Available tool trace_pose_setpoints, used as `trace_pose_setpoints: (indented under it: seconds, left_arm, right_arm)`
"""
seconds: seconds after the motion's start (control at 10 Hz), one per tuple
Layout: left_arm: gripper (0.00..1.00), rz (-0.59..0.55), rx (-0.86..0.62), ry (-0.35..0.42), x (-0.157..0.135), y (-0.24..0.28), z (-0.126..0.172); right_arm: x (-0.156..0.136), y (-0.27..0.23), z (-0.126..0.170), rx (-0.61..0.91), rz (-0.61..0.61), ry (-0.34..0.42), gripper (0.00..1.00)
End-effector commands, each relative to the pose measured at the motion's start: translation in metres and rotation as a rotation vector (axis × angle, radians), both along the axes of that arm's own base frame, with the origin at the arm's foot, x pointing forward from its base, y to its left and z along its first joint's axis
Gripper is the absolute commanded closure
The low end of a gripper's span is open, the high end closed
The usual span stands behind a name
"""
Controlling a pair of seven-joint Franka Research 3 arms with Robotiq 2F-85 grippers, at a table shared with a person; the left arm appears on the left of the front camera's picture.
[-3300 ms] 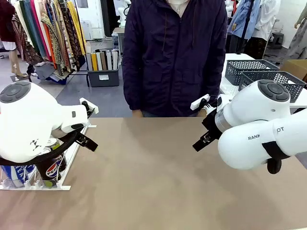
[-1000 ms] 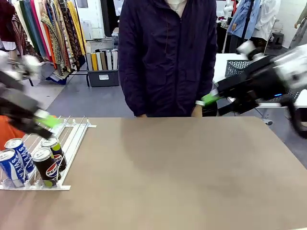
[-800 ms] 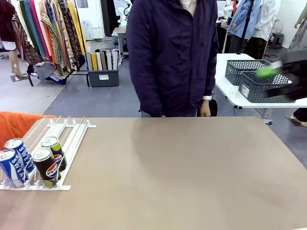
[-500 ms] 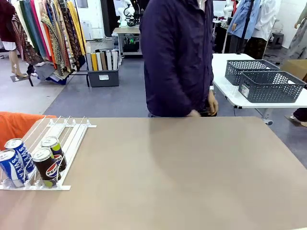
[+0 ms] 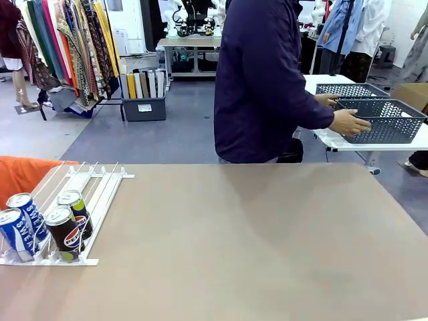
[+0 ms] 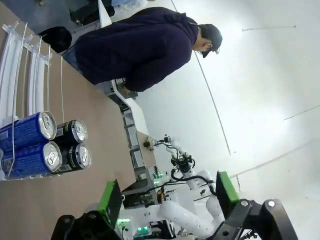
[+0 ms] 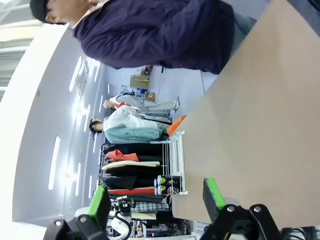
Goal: Retrieve and store the cans from the dispenser.
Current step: Pick up one can from the Automatic Can Dispenser and place it in the middle of the table.
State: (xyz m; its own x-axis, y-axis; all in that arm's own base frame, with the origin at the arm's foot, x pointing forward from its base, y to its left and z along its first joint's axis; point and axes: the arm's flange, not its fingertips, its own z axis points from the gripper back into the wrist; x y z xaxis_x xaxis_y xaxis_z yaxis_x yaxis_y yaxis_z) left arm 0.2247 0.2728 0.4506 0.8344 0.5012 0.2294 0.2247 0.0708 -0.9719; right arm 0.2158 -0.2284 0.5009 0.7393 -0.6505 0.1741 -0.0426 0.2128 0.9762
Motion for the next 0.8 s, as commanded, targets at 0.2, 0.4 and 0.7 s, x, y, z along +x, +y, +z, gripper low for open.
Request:
trace_pose_setpoints:
  seconds: [0.2, 0.4, 0.7]
  left_arm:
    - [0.0, -0.015, 0.014, -0.002, -0.006, -0.001, 0.004]
    - [0.0, -0.015, 0.014, -0.002, -0.006, -0.001, 0.004]
    - [0.0, 0.033, 0.258, 0.042, -0.009, -0.021, 0.024]
  right_arm:
    - [-0.003, 0.006, 0.013, -0.016, 0.007, -0.043, 0.0]
    - [-0.003, 0.006, 0.013, -0.016, 0.007, -0.043, 0.0]
    - [-0.003, 0.006, 0.013, -0.016, 0.007, -0.043, 0.0]
